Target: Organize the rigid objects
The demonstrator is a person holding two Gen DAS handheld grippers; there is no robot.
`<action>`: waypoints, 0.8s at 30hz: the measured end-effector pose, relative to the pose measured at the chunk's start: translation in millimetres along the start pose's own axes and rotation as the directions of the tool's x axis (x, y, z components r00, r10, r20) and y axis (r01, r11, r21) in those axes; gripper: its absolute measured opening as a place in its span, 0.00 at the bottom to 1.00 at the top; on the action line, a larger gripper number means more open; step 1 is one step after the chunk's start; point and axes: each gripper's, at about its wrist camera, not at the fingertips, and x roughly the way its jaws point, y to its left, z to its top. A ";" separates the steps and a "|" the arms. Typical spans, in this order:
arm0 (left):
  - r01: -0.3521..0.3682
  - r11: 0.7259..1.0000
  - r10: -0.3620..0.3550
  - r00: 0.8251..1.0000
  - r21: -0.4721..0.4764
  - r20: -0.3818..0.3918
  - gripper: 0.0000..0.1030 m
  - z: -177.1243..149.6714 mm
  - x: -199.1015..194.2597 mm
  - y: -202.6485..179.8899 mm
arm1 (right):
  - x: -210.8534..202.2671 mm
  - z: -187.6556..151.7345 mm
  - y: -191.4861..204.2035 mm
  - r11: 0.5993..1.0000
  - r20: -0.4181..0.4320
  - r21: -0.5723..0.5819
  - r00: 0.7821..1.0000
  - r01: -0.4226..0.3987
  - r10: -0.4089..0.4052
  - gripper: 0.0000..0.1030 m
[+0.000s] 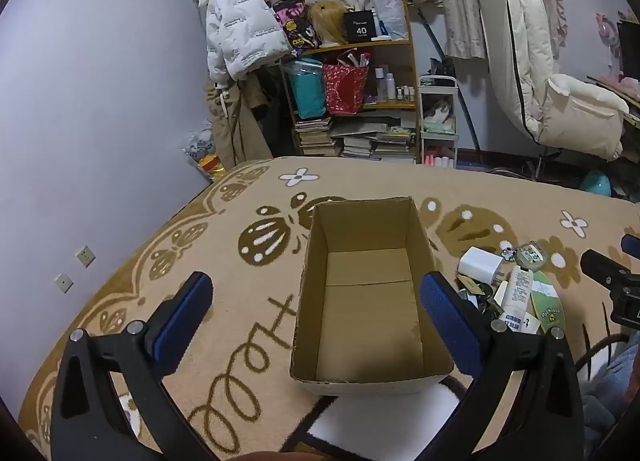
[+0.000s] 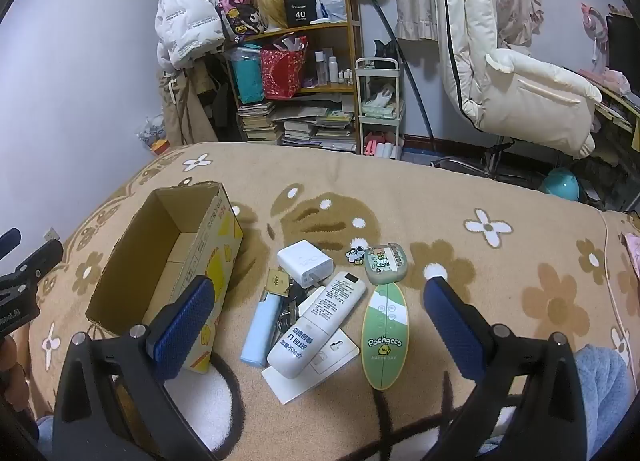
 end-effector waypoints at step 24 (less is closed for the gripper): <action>-0.040 0.998 0.040 0.999 0.038 0.014 1.00 -2.4 -1.5 -3.1 | 0.3 0.2 -0.5 1.000 -0.004 0.004 1.000 0.001 -0.001 1.00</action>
